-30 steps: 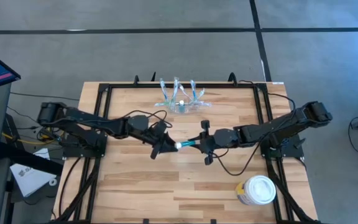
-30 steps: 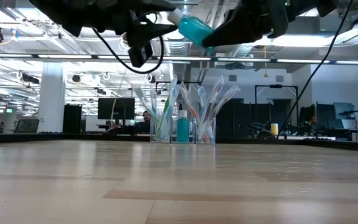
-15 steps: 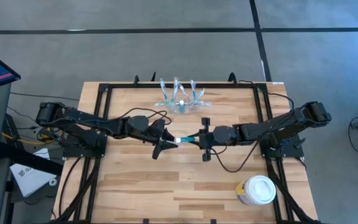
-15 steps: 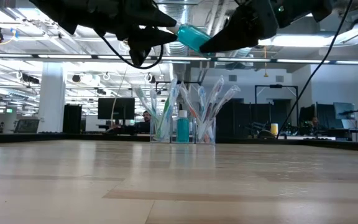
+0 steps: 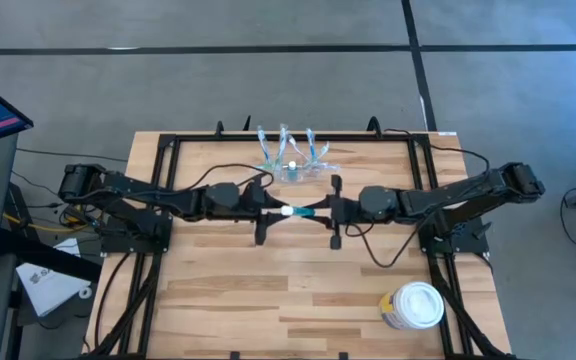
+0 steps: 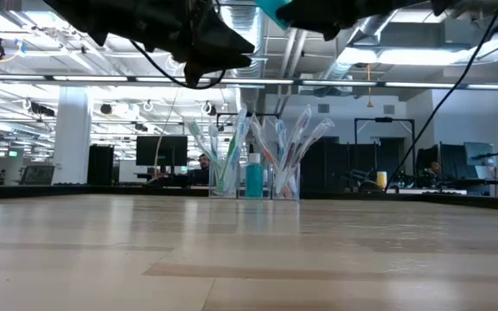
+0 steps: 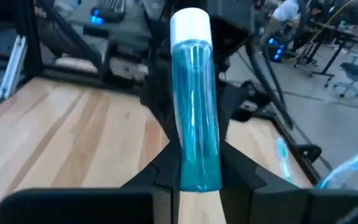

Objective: Pick & Place toothbrushing station
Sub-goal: Put the blue mouthwash into the transparent organizer

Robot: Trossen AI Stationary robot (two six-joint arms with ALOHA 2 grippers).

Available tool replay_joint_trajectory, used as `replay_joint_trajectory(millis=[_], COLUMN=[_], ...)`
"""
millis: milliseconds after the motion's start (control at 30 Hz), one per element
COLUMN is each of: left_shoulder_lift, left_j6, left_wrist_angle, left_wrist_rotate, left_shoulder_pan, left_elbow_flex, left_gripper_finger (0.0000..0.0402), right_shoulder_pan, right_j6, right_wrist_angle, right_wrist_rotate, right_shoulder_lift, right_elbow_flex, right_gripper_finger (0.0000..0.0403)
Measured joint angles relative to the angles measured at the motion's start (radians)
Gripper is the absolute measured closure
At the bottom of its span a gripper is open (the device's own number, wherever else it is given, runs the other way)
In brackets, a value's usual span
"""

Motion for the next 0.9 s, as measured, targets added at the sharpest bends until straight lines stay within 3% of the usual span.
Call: replay_joint_trajectory(millis=[167, 467, 700, 900], left_shoulder_lift=[0.000, -0.016, -0.084, -0.109], left_j6=[0.074, 0.222, 0.269, 0.275], left_wrist_angle=[0.047, 0.105, 0.149, 0.325], left_wrist_rotate=[-0.009, -0.138, -0.143, -0.130], left_shoulder_pan=[-0.027, -0.065, -0.074, -0.093], left_elbow_flex=[-0.001, -0.004, -0.040, -0.124], left_gripper_finger=[0.0270, 0.0270, 0.0270, 0.0270], right_shoulder_pan=[-0.028, -0.049, -0.047, -0.047], right_j6=[0.041, 0.056, 0.055, 0.052], right_wrist_angle=[-0.007, -0.001, -0.004, 0.018], right_wrist_rotate=[-0.012, -0.041, -0.051, -0.062], right_shoulder_lift=[-0.006, -0.009, -0.009, -0.009], right_elbow_flex=[0.000, 0.000, 0.000, 0.000], right_gripper_finger=[0.0338, 0.0338, 0.0338, 0.0338])
